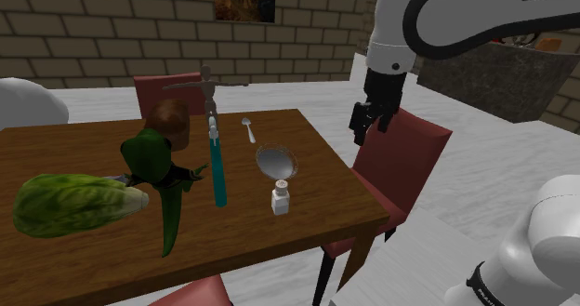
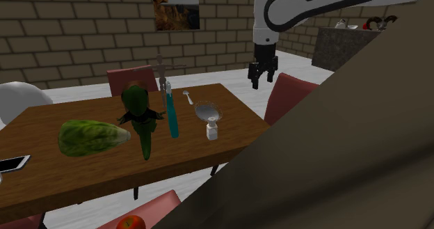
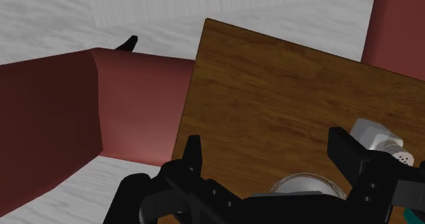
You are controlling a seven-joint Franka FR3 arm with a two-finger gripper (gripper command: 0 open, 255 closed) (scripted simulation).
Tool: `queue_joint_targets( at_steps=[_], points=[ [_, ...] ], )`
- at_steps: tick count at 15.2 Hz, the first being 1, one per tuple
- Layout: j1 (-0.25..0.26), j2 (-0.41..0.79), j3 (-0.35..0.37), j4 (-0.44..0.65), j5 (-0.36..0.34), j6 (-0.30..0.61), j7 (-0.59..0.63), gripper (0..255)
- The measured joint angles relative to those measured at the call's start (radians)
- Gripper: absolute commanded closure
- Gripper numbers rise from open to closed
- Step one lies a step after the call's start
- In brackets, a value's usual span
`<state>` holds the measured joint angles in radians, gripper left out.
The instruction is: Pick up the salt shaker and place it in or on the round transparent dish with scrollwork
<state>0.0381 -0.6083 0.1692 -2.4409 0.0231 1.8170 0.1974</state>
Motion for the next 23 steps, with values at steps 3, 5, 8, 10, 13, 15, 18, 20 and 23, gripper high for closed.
queue_joint_targets(
  at_steps=[3,5,8,10,13,15,18,20,23],
  points=[
    [0.010,0.080,0.041,0.022,0.023,0.064,0.057,0],
    [0.020,0.127,0.073,0.025,0.039,0.111,0.101,0],
    [0.028,0.221,0.120,0.061,0.049,0.176,0.167,0],
    [0.034,0.283,0.150,0.089,0.050,0.213,0.213,0],
    [0.039,0.383,0.189,0.136,0.038,0.273,0.278,0],
    [0.043,0.455,0.213,0.176,0.022,0.307,0.326,0],
    [0.049,0.533,0.234,0.227,-0.002,0.335,0.378,0],
    [0.051,0.558,0.238,0.223,-0.012,0.363,0.391,0],
    [0.051,0.581,0.240,0.206,-0.023,0.401,0.400,0]
  ],
)
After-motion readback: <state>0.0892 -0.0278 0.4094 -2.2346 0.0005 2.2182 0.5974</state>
